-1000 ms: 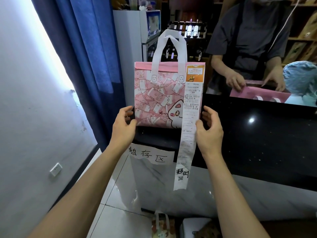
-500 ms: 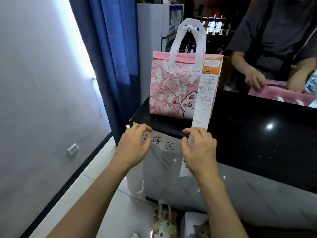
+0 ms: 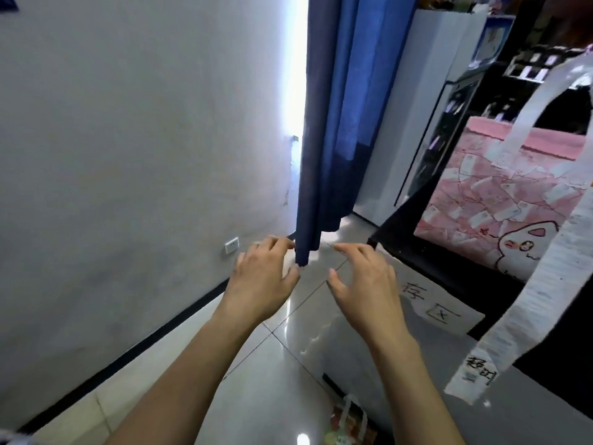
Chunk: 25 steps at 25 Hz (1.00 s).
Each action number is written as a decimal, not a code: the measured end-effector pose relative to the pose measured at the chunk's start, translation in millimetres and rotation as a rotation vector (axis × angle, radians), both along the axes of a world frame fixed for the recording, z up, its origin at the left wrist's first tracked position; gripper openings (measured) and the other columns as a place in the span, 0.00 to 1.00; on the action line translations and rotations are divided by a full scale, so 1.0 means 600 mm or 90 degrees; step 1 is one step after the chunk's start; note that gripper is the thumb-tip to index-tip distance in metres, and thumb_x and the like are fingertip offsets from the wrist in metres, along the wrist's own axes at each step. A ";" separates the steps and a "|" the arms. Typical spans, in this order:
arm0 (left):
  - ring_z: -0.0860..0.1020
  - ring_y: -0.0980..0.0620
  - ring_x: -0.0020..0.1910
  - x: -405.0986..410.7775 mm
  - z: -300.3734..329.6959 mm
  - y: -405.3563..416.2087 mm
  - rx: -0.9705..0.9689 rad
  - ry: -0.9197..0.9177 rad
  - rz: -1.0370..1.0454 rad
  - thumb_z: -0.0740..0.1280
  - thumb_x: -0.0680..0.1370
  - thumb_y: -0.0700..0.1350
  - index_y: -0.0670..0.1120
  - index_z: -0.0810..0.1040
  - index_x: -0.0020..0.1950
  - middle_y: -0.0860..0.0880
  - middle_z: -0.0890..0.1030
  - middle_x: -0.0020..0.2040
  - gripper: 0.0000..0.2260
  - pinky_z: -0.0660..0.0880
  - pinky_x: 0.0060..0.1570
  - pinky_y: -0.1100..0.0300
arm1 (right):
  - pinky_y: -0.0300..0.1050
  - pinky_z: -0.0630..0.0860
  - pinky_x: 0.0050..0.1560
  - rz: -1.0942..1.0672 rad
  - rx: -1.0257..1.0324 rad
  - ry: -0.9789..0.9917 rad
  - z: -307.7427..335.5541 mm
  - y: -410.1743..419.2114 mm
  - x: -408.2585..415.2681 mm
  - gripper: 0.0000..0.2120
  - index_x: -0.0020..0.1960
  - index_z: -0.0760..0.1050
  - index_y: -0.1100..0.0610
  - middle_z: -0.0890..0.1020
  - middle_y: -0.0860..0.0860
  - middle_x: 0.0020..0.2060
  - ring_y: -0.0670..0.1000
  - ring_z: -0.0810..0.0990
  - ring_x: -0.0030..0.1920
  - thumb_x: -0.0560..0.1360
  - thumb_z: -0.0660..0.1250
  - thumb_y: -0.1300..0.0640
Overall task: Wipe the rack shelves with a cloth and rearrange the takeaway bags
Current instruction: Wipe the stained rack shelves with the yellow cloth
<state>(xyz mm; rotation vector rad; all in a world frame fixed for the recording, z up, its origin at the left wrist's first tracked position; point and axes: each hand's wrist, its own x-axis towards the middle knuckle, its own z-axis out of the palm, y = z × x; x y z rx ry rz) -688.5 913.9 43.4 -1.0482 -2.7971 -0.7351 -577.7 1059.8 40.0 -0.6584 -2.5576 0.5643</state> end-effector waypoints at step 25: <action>0.72 0.47 0.63 -0.301 0.001 -0.704 0.033 -0.033 0.641 0.61 0.81 0.52 0.51 0.73 0.68 0.50 0.76 0.65 0.16 0.71 0.62 0.49 | 0.53 0.73 0.64 0.737 -0.066 -0.044 -0.017 -0.709 -0.639 0.15 0.65 0.77 0.50 0.80 0.49 0.60 0.53 0.78 0.61 0.79 0.67 0.54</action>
